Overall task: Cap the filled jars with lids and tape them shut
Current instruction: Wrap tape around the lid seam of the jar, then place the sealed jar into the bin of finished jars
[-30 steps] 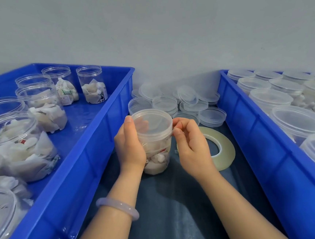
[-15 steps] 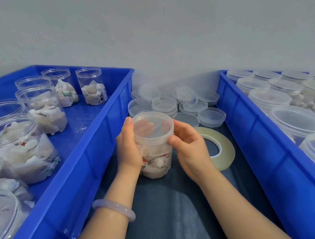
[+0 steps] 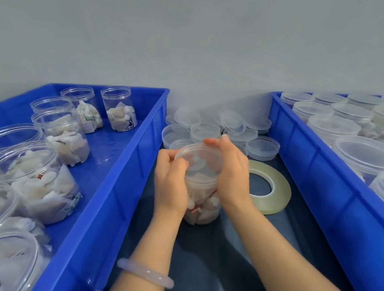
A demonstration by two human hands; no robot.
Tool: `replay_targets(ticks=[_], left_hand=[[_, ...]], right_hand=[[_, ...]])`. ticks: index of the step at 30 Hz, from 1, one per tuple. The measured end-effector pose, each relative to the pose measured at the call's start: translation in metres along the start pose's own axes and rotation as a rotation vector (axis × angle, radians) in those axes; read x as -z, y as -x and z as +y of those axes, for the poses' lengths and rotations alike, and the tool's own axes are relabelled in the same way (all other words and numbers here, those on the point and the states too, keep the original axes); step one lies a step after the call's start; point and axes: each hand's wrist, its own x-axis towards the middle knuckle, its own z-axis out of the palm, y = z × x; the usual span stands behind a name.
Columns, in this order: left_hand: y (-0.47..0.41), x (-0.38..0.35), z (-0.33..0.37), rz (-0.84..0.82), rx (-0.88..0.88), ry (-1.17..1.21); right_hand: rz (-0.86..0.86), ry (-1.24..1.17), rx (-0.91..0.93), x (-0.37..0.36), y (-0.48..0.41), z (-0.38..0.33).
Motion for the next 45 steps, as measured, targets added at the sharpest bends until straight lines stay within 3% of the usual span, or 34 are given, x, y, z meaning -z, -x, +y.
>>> replay_targets(ticks=[3,6,8,11,13,15,18,20,22,26,32,36,41,45], left_hand=[[-0.003,0.006,0.007,-0.022,0.040,-0.074],[0.000,0.007,0.011,-0.113,-0.027,-0.168],[0.005,0.007,0.009,-0.150,-0.068,-0.089],[0.009,0.000,0.005,-0.173,-0.079,0.011],[0.008,-0.004,0.006,-0.177,-0.086,-0.071],[-0.001,-0.006,0.014,-0.242,-0.057,-0.219],[-0.016,-0.005,0.031,-0.401,0.115,-0.075],[-0.021,-0.010,0.033,-0.430,0.059,-0.024],[-0.021,-0.016,0.028,-0.389,-0.020,-0.034],[-0.022,-0.021,0.023,-0.201,0.015,-0.037],[-0.019,-0.009,0.019,-0.363,0.046,0.026],[-0.016,-0.015,0.021,-0.244,-0.066,-0.062],[-0.016,-0.012,0.019,-0.309,0.053,0.072],[-0.017,-0.014,0.015,-0.204,-0.020,0.005]], right_hand=[[-0.049,0.060,-0.056,0.003,-0.004,-0.001],[-0.153,0.106,-0.081,0.007,-0.007,-0.006],[-0.210,0.099,-0.090,0.010,-0.006,-0.010],[-0.171,0.181,-0.055,0.017,-0.009,-0.011],[-0.093,0.149,-0.035,0.022,-0.014,-0.017],[-0.138,0.066,-0.053,0.024,-0.017,-0.022],[-0.206,0.054,-0.028,0.020,-0.013,-0.024],[-0.227,0.086,0.012,0.018,-0.010,-0.021],[-0.209,0.091,0.048,0.018,-0.009,-0.017],[-0.138,0.052,0.024,0.018,-0.007,-0.015],[-0.163,0.082,0.024,0.019,-0.008,-0.017],[-0.158,0.070,0.019,0.019,-0.006,-0.016],[-0.070,0.057,-0.006,0.020,-0.008,-0.009],[-0.196,0.065,0.003,0.024,-0.005,-0.013]])
